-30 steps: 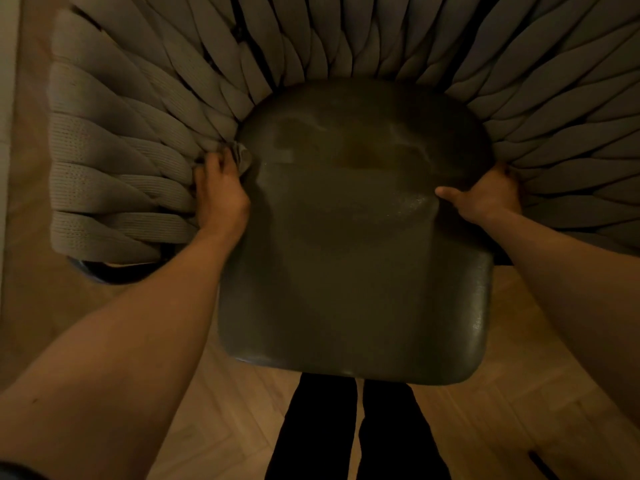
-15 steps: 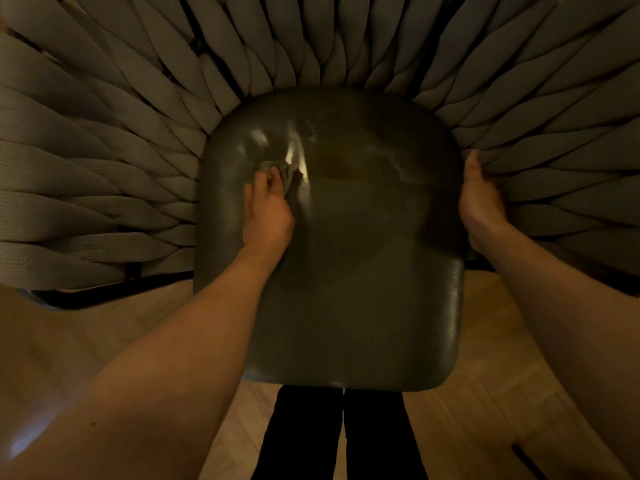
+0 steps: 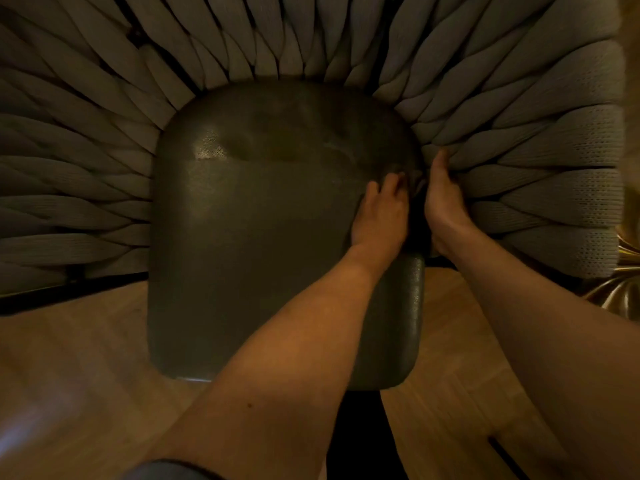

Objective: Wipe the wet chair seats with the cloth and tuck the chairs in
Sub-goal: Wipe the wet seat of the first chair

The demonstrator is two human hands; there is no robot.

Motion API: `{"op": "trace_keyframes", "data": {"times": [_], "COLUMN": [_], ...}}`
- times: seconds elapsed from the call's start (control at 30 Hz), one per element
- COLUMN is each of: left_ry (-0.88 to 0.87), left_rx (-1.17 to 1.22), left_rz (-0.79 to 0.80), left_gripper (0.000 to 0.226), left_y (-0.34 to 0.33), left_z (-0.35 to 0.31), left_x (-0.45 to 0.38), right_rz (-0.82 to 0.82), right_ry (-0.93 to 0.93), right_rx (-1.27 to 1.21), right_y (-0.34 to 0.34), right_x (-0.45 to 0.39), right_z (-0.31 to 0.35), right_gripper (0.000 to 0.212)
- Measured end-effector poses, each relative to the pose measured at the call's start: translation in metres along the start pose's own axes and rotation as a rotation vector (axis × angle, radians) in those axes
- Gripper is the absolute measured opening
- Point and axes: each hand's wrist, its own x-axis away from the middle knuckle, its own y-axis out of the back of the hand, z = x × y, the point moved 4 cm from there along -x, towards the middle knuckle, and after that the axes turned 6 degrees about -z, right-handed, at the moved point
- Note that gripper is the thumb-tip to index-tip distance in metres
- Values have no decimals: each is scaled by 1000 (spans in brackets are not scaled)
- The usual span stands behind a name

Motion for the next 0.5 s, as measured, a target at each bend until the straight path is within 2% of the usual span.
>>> {"op": "trace_keyframes", "data": {"times": [0.07, 0.13, 0.27, 0.37, 0.5], "left_ry": [-22, 21, -28, -74, -73], "left_rx": [40, 100, -9, -99, -152], "left_rz": [42, 79, 106, 95, 30], "left_gripper": [47, 45, 53, 54, 52], "left_y": [-5, -8, -9, -1, 12], "left_z": [-15, -14, -4, 8, 44], "left_x": [-2, -1, -5, -5, -1], "right_rz": [15, 23, 6, -38, -58], "right_ry": [29, 55, 119, 273, 424], "right_rx": [42, 82, 171, 284, 417], "right_y": [-3, -4, -5, -4, -9], "right_x": [15, 14, 12, 16, 15], "right_z": [9, 6, 6, 13, 30], "right_gripper": [91, 73, 66, 58, 64]}}
